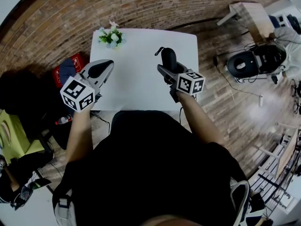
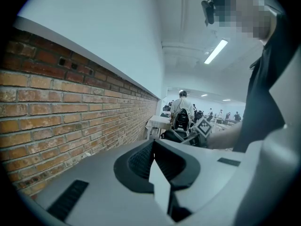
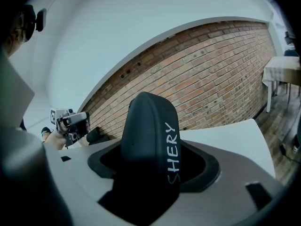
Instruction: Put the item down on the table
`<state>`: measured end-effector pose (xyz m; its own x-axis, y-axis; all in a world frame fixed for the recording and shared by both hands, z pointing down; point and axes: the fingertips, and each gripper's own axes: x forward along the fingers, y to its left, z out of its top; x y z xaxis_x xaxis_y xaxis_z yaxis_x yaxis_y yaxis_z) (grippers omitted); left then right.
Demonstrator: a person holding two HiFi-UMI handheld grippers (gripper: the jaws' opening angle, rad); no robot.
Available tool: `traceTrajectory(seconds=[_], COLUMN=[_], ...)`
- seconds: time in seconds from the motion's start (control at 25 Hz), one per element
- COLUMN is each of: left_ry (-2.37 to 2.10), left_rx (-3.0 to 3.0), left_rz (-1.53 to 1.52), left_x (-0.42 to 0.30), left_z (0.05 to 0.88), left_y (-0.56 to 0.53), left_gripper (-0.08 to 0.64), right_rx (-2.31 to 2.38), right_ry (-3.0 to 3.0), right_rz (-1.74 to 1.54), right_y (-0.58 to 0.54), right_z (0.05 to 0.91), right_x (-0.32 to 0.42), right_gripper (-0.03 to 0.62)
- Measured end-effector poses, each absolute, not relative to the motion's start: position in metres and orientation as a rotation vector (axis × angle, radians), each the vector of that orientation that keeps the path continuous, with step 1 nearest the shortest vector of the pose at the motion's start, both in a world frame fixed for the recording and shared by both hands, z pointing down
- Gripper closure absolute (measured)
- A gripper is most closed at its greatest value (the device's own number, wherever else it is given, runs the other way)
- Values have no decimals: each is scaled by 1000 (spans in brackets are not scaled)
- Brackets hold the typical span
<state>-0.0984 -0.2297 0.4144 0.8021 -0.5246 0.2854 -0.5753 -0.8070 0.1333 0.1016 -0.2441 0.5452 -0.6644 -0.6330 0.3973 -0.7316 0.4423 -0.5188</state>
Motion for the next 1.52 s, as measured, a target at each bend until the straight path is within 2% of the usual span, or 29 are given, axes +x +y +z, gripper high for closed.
traceTrajectory(seconds=[0.48, 1.52], left_ry=[-859, -869], left_rx=[2768, 2768], left_rz=[349, 353], left_x=[-106, -115], left_z=[417, 422], left_y=[-225, -214], left_gripper=[549, 549], right_rx=[1129, 1122], right_ry=[-2491, -2308], right_rz=[1028, 1020], right_y=[-228, -213], right_z=[573, 651], right_x=[79, 96], right_gripper=[250, 250])
